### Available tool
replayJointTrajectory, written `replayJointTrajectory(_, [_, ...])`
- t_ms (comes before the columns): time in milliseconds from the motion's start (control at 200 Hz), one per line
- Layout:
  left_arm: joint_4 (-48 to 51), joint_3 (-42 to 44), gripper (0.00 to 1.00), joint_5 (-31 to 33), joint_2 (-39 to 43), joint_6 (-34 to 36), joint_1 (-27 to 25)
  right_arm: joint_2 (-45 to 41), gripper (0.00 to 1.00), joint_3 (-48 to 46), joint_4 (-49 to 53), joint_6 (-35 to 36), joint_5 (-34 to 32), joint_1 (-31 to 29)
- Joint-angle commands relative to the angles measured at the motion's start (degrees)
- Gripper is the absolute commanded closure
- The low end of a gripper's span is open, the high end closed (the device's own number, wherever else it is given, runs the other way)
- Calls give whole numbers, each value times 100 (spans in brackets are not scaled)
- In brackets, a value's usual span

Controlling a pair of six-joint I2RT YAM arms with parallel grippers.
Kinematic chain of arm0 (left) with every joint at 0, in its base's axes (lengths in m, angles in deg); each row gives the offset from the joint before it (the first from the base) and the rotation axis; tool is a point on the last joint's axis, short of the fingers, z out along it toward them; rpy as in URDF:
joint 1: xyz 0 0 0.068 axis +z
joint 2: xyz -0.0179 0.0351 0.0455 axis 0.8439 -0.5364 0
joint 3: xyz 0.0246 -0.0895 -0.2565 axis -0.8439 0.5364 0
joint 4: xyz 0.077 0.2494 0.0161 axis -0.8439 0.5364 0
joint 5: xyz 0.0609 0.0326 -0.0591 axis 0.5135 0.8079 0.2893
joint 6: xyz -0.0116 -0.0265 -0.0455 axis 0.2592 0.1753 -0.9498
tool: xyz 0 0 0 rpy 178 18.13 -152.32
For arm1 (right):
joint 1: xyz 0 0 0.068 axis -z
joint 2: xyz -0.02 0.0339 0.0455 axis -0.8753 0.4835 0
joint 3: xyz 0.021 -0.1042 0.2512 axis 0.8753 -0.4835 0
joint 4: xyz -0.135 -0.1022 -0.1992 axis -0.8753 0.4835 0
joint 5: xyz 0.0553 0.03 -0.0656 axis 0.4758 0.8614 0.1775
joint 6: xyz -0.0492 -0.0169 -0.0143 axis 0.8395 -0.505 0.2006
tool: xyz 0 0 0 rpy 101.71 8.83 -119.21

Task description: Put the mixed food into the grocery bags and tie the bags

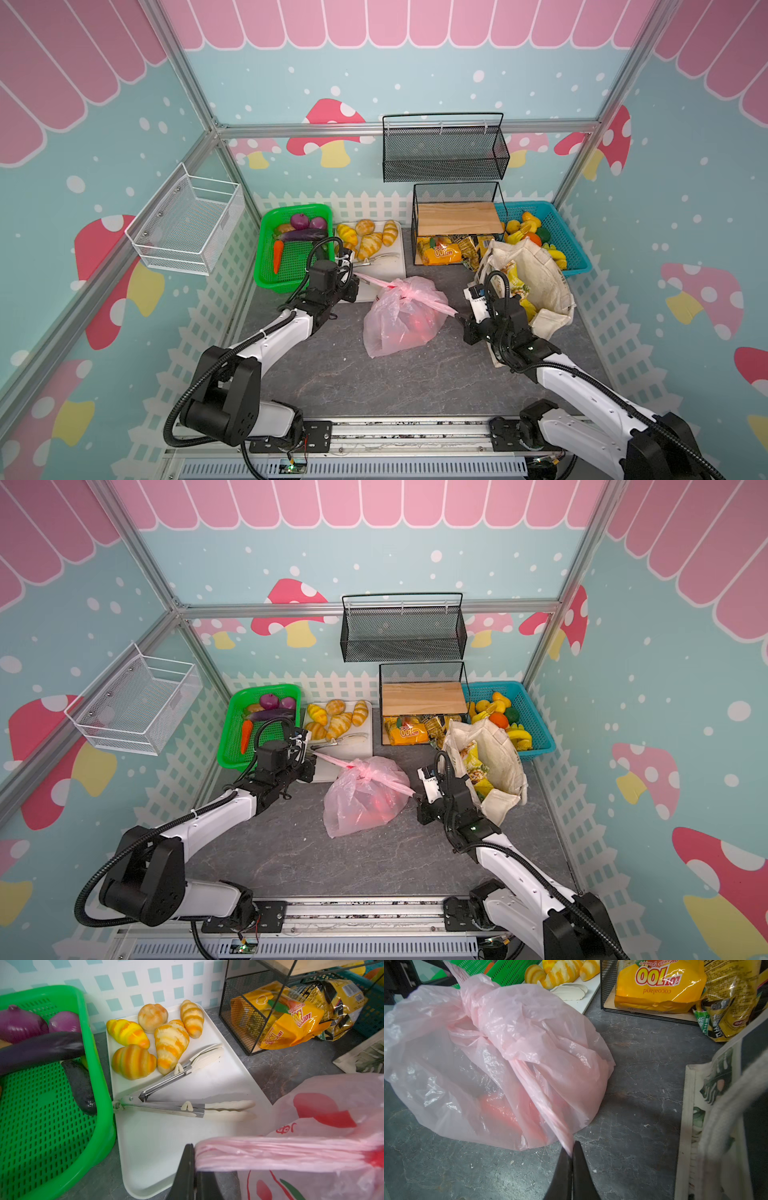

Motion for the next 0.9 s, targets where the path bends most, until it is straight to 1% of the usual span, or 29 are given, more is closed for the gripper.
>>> replayJointTrajectory(0, [-522, -87, 100, 645, 139, -408, 290, 110, 100, 73, 328, -153, -286, 99])
replayJointTrajectory(90, [-603, -23, 100, 582, 87, -578, 434, 179, 100, -98, 182, -232, -216, 132])
replayJointTrajectory(195, [-649, 112, 100, 643, -166, -766, 680, 258, 100, -517, -160, -445, 84, 399])
replayJointTrajectory(255, [-687, 134, 100, 614, -222, -831, 691, 255, 100, -658, -380, -540, 158, 430])
replayJointTrajectory(325, [-687, 82, 100, 383, -176, -888, 622, 281, 100, -590, -452, -519, 199, 374])
replayJointTrajectory(410, [-775, 67, 100, -1, -22, -897, 432, 252, 100, -308, -361, -340, -29, 141])
replayJointTrajectory(460, [-814, 71, 100, -278, 77, -943, 377, 183, 100, -168, -341, -234, -46, 50])
replayJointTrajectory(470, [-822, 75, 95, -328, 106, -947, 369, 165, 100, -146, -340, -207, -38, 31])
replayJointTrajectory(485, [-832, 80, 87, -399, 148, -962, 350, 136, 97, -114, -340, -178, -28, 14])
replayJointTrajectory(510, [-840, 97, 77, -459, 215, -1005, 342, 89, 91, -56, -341, -125, -9, -12])
replayJointTrajectory(540, [-825, 110, 69, -490, 304, -1064, 330, 11, 81, 46, -326, -41, 12, -51])
replayJointTrajectory(550, [-816, 117, 67, -497, 363, -1083, 329, 6, 80, 60, -320, -30, 21, -55])
replayJointTrajectory(610, [-792, 199, 53, -393, 637, -1204, 318, -133, 67, 255, -219, 116, 48, -101])
replayJointTrajectory(680, [-894, 359, 37, -144, 1064, -1340, 255, -320, 58, 564, -73, 313, 138, -165])
replayJointTrajectory(700, [-940, 419, 31, -47, 1191, -1347, 210, -370, 56, 645, -45, 357, 166, -179])
replayJointTrajectory(730, [-986, 500, 26, 96, 1390, -1335, 133, -443, 54, 767, -12, 424, 224, -189])
replayJointTrajectory(776, [-1024, 573, 21, 195, 1652, -1198, -47, -539, 50, 944, 53, 525, 234, -190])
replayJointTrajectory(846, [-840, 520, 18, 247, 1922, -851, -462, -631, 44, 1277, 211, 724, -31, -190])
replayJointTrajectory(881, [-629, 401, 16, 196, 1944, -622, -657, -664, 38, 1420, 284, 839, -234, -190])
replayJointTrajectory(896, [-513, 322, 16, 181, 1929, -528, -828, -670, 36, 1485, 310, 881, -308, -190])
